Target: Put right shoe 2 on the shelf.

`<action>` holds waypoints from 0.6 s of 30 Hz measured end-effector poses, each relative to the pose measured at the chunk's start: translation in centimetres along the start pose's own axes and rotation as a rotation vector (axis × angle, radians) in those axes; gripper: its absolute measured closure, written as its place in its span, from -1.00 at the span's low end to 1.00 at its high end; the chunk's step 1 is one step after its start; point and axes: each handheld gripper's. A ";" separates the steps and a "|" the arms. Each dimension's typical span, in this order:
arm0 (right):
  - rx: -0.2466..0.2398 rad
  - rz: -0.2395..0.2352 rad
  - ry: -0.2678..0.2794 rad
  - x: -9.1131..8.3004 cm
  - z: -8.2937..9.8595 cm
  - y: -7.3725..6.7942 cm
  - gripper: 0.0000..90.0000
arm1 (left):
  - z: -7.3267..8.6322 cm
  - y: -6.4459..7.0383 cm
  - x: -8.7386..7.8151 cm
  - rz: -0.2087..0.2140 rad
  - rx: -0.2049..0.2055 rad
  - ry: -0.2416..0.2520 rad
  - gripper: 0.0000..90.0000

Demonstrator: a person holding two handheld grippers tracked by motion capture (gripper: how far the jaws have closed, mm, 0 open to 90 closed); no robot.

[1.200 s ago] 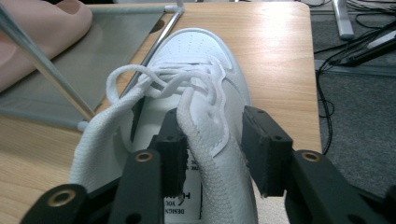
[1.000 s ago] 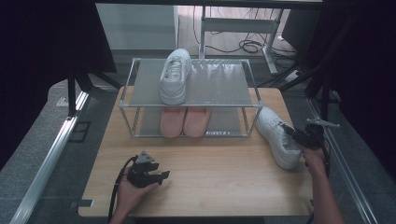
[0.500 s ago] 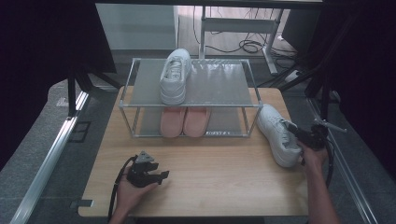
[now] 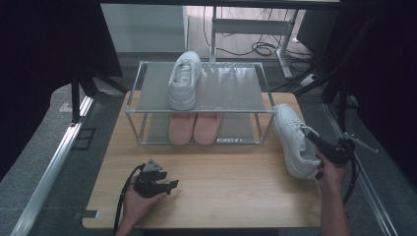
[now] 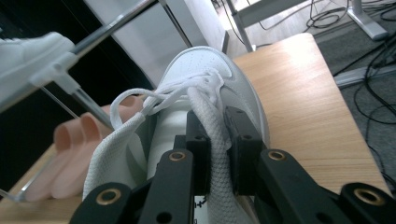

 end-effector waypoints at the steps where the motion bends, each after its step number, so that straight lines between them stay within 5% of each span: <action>1: 0.000 0.000 0.000 0.0 0.0 0.0 0.79 | 0.0 0.0 0.0 0.000 0.001 0.000 -0.08; 18: 0.088 -0.092 0.116 -2.3 0.2 -1.6 0.79 | 0.0 0.1 0.2 0.002 0.002 -0.006 -0.08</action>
Point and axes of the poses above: each handheld gripper's, and its own axes: x roughly forward along the jaws, z roughly out of its underside, y roughly to its right, and after that the axes turned 12 degrees about x, right-handed
